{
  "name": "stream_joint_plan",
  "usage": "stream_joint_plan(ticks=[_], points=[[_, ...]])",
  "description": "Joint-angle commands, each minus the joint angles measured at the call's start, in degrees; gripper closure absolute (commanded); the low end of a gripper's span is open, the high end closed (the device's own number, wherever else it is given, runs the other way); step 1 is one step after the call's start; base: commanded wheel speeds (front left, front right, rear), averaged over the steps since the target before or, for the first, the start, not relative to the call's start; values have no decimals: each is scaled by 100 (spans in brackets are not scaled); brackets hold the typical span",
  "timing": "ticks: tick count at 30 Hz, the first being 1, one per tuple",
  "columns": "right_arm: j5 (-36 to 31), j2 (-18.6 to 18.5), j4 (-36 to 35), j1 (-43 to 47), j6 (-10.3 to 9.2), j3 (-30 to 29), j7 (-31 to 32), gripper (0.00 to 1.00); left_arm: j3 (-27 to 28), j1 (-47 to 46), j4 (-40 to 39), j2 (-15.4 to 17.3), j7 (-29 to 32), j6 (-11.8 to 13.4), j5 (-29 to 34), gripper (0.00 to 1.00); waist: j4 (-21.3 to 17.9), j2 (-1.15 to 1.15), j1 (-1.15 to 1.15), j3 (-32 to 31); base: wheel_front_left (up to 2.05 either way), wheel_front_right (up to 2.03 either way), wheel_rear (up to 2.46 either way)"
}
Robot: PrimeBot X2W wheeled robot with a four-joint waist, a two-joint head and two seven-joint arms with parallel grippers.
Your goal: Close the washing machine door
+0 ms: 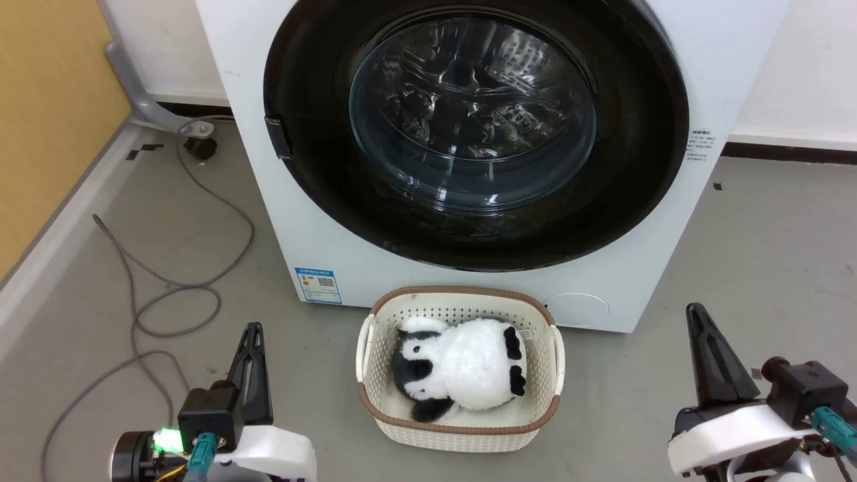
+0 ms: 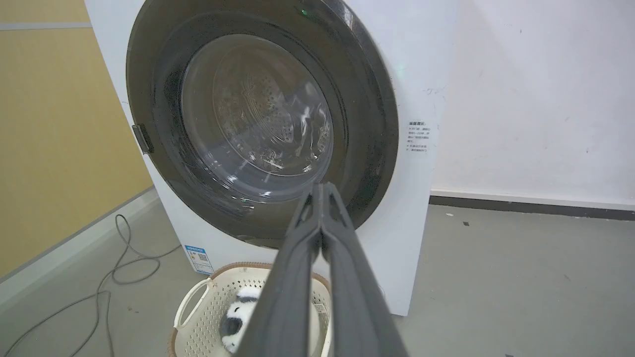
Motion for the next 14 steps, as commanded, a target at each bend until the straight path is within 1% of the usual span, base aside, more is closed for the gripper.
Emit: stream_joint_plan(ticks=[1, 14], points=[[-73, 12, -55, 93, -2, 9, 30, 100, 32, -4, -24, -25, 31, -45, 36, 100, 4, 0, 0, 0, 0, 0, 0], [-193, 16, -127, 122, -2, 42, 195, 100, 109, -5, -56, -40, 195, -195, 61, 100, 34, 0, 0, -3, 0, 0, 0]])
